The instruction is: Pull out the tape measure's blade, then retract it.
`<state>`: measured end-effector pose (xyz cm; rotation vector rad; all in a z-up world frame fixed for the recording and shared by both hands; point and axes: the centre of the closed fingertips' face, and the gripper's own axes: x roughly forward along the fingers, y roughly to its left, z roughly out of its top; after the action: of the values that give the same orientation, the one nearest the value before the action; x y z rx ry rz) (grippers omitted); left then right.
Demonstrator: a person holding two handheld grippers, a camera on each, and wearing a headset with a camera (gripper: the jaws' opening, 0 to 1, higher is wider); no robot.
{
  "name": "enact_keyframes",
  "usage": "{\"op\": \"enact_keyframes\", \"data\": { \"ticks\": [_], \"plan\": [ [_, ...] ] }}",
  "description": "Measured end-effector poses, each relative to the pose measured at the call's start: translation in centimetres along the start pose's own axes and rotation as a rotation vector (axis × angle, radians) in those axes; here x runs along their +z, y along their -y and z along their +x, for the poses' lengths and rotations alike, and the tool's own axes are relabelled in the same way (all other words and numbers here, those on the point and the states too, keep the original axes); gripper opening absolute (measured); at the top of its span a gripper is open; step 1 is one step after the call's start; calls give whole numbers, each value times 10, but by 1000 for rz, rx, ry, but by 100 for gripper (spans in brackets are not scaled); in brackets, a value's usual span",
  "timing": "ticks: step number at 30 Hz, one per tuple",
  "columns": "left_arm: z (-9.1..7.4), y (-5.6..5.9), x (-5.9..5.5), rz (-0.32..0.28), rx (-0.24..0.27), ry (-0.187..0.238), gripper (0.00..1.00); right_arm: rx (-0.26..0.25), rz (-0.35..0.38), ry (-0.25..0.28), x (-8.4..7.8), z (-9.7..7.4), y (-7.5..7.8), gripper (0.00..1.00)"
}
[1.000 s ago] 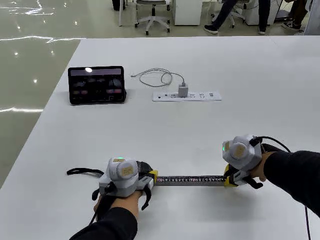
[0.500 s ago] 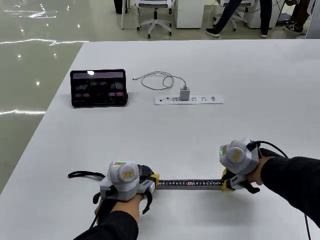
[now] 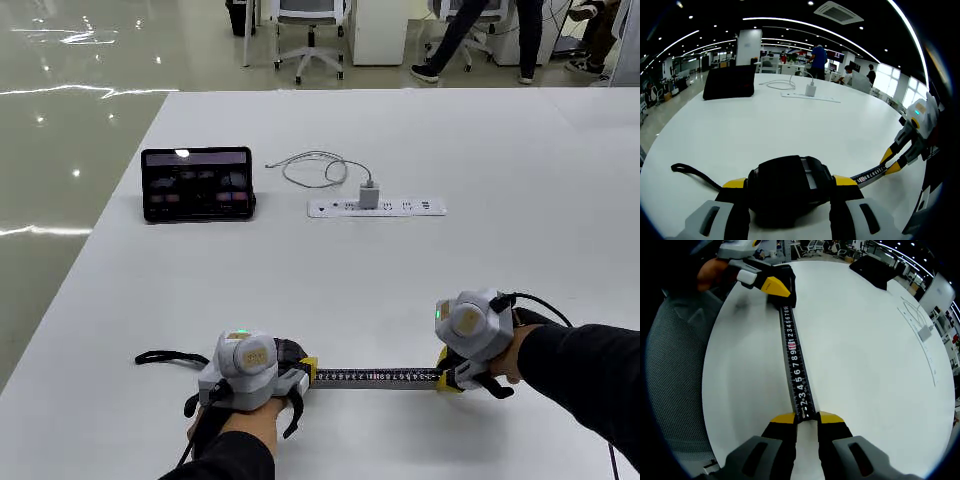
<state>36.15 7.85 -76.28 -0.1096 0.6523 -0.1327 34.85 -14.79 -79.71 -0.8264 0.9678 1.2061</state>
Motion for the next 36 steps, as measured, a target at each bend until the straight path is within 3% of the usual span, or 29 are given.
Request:
{"op": "enact_keyframes", "data": {
  "ticks": [5,36],
  "plan": [
    [0,0,0,-1,0,0,60,9,-41,-31,7,4,-1,11],
    [1,0,0,-7,-4,-2,61,7,-23,-15,19,7,-4,12]
  ]
}}
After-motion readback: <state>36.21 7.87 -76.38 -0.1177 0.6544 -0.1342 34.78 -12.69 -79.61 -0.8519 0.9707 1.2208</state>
